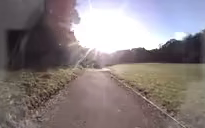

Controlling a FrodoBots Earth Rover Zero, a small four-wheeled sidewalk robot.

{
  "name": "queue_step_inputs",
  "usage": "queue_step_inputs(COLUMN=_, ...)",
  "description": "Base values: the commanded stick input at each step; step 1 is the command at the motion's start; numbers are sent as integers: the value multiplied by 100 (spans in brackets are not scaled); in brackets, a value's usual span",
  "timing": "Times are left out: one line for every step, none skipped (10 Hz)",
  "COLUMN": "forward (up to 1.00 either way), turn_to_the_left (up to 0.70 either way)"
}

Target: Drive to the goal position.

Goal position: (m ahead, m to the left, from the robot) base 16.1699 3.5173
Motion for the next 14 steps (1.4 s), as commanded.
queue_step_inputs(forward=50, turn_to_the_left=0)
queue_step_inputs(forward=50, turn_to_the_left=0)
queue_step_inputs(forward=50, turn_to_the_left=7)
queue_step_inputs(forward=50, turn_to_the_left=29)
queue_step_inputs(forward=50, turn_to_the_left=31)
queue_step_inputs(forward=50, turn_to_the_left=11)
queue_step_inputs(forward=50, turn_to_the_left=0)
queue_step_inputs(forward=50, turn_to_the_left=0)
queue_step_inputs(forward=50, turn_to_the_left=0)
queue_step_inputs(forward=50, turn_to_the_left=0)
queue_step_inputs(forward=50, turn_to_the_left=0)
queue_step_inputs(forward=50, turn_to_the_left=0)
queue_step_inputs(forward=50, turn_to_the_left=0)
queue_step_inputs(forward=50, turn_to_the_left=0)
